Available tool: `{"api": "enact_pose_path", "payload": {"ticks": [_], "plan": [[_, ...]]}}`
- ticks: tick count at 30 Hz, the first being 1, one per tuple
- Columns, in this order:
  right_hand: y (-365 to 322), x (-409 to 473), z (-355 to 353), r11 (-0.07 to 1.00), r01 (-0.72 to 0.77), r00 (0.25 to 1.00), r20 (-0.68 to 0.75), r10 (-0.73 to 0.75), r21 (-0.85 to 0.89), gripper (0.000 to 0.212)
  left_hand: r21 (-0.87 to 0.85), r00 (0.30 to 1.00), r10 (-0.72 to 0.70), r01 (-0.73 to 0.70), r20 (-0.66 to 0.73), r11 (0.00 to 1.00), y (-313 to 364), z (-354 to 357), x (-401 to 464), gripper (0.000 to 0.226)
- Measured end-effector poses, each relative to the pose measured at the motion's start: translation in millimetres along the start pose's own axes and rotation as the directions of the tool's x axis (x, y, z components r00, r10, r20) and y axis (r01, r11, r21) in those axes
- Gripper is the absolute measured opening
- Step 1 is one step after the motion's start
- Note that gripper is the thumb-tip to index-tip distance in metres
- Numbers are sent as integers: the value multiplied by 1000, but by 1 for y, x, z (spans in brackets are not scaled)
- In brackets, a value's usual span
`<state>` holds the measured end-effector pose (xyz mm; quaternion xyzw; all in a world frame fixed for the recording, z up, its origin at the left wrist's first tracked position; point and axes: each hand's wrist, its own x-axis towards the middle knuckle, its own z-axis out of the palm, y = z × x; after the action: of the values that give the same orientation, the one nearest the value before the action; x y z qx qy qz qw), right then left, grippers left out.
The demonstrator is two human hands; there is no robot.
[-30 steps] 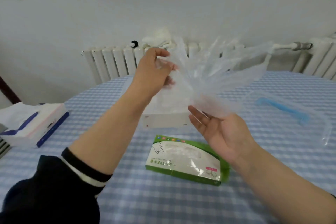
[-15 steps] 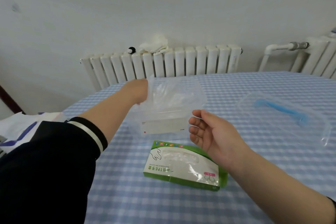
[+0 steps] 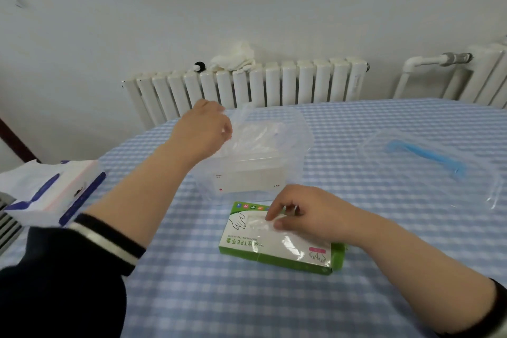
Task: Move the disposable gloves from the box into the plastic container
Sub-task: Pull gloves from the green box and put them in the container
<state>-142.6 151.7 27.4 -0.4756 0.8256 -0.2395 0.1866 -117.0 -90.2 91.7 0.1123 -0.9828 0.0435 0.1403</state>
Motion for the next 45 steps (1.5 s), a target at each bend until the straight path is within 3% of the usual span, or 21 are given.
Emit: {"api": "enact_pose_path", "payload": {"ticks": [1, 3, 5, 12, 15, 17, 18, 25, 33, 39, 45], "plan": [[0, 1, 2, 998, 13, 1000, 20, -12, -55, 14, -53, 972, 38, -51, -234, 997, 0, 4, -9, 17], [0, 2, 3, 994, 28, 999, 34, -24, -102, 18, -109, 804, 98, -199, -586, 974, 4, 9, -32, 13], [1, 3, 4, 995, 35, 999, 30, -33, -90, 19, -126, 739, 142, -294, -658, 947, 12, 19, -52, 11], [12, 9, 13, 998, 51, 998, -43, -52, -40, 9, -263, 777, 282, -492, -563, 830, 47, 66, -114, 21], [12, 12, 19, 992, 65, 993, -92, -75, -110, 8, -394, 949, 193, -282, -250, 875, 56, 71, -127, 54], [12, 13, 22, 988, 88, 987, -126, -104, -129, 9, -468, 991, 133, -122, -9, 875, 55, 78, -130, 80], [12, 13, 23, 987, 106, 982, -145, -124, -125, 9, -478, 989, 146, -110, 37, 871, 54, 83, -131, 85], [17, 14, 28, 969, 220, 940, -241, -241, -110, 9, -545, 972, 229, -163, 54, 823, 52, 91, -129, 77], [3, 8, 32, 961, 178, 952, -285, -113, 213, 13, -562, 975, 211, -139, 64, 815, 55, 80, -131, 69], [1, 6, 29, 946, 203, 916, -391, -92, 252, 16, -563, 976, 195, -109, 96, 819, 59, 77, -130, 74], [-1, 3, 31, 939, 247, 907, -399, -137, 240, 24, -603, 972, 173, -45, 156, 797, 59, 75, -127, 70]]}}
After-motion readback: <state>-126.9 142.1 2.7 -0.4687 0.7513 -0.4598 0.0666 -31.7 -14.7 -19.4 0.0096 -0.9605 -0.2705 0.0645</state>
